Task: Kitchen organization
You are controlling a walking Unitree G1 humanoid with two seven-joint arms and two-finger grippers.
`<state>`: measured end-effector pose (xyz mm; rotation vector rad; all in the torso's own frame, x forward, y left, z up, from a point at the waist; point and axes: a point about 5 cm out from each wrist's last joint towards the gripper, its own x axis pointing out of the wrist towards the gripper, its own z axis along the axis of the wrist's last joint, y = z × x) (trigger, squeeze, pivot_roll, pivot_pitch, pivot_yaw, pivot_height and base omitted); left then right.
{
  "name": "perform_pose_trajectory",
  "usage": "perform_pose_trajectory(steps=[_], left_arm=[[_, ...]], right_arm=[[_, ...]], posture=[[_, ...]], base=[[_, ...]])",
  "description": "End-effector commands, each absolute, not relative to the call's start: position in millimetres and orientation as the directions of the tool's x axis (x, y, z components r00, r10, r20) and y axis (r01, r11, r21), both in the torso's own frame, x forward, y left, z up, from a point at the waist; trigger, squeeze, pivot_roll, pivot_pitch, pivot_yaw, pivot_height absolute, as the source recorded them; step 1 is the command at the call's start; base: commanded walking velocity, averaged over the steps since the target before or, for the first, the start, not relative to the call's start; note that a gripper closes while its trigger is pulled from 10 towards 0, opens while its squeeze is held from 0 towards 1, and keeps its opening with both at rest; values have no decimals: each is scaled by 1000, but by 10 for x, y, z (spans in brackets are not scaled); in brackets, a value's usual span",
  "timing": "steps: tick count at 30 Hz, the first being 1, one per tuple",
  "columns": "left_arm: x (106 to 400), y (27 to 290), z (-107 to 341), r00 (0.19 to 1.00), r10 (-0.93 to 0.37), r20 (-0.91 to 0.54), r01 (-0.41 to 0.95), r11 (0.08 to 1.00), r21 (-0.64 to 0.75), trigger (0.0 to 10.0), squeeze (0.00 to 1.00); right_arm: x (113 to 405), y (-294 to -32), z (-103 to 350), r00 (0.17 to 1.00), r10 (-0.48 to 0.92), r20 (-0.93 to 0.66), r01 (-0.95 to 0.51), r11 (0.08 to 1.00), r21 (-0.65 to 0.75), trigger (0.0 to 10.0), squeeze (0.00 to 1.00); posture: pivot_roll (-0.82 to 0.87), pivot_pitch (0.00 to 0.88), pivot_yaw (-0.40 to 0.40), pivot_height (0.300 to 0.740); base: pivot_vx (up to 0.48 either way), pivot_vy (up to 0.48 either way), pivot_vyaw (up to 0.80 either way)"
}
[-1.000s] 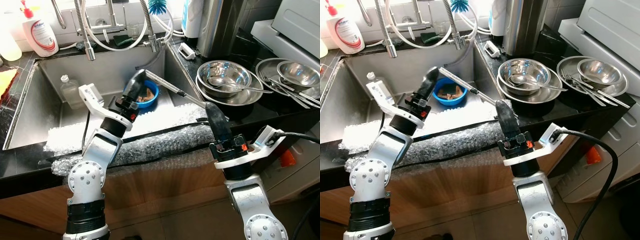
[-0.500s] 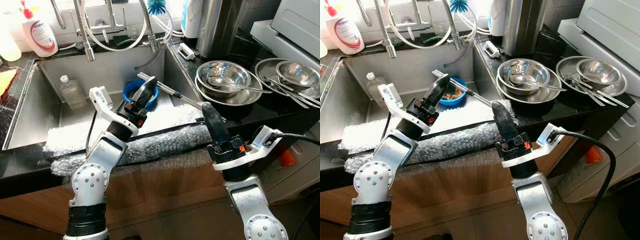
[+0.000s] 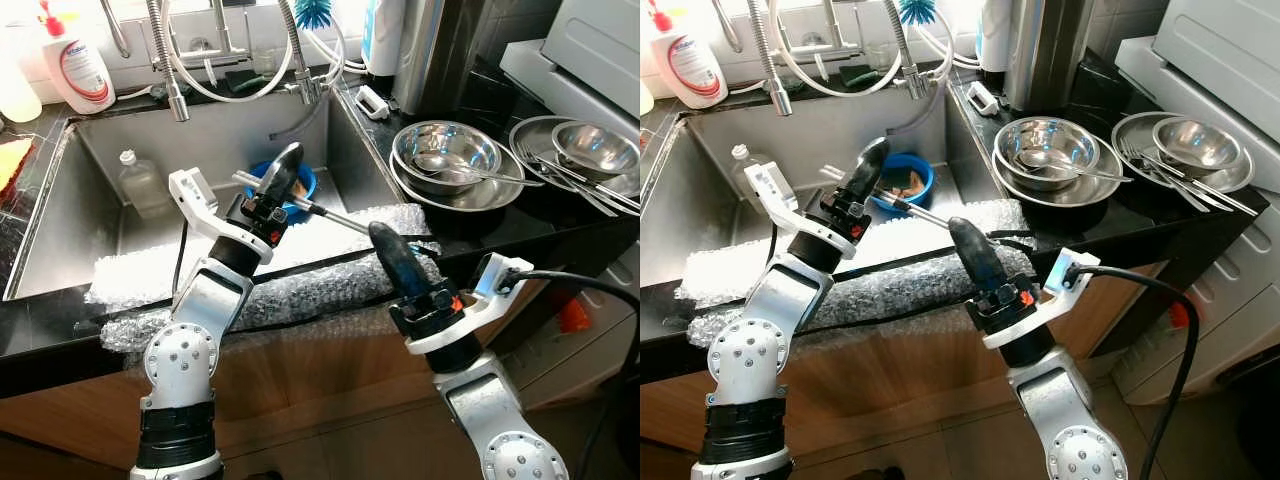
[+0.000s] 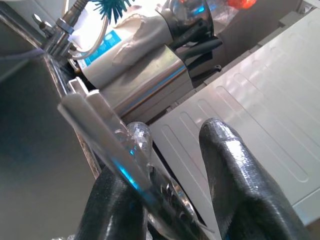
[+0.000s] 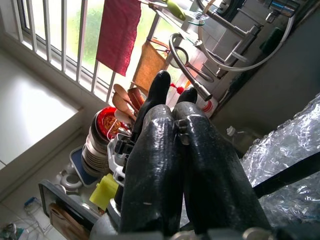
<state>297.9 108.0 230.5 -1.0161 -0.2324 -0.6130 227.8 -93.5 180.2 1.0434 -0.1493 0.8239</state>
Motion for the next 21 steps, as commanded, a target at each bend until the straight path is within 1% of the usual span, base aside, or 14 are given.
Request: perform_pose_trajectory(steps=[1,5,11,12,13,21], left_arm=[[2989,1086,2337,809,-362,463,582,381,-718,0,0],[2991,1108,2327,814,-355,459,574,376,-727,0,0],[2985,1102,2324,810,-362,462,580,369,-726,0,0],[2982,1090,2323,807,-371,459,582,373,-723,4784,0],[2982,1082,2319,807,-374,457,582,375,-722,10000,0],[2975,1087,2298,807,-382,451,580,366,-728,10000,0]], right_arm=[[2256,-918,1827,685,541,488,-680,236,694,10000,0],[2267,-930,1833,690,527,496,-683,250,686,10000,0],[2308,-1013,1870,718,449,531,-672,248,698,10000,0],[2314,-1023,1875,721,440,534,-669,246,701,10000,0],[2314,-1025,1875,722,439,535,-669,247,701,10000,0],[2336,-1061,1885,737,400,546,-659,244,711,10000,0]], posture=[[-16,109,29,740],[-14,110,30,740],[-12,110,32,740],[-13,110,34,740],[-13,109,33,740],[-10,112,34,740]], base=[[0,0,0],[0,0,0],[0,0,0],[0,0,0],[0,0,0],[0,0,0]])
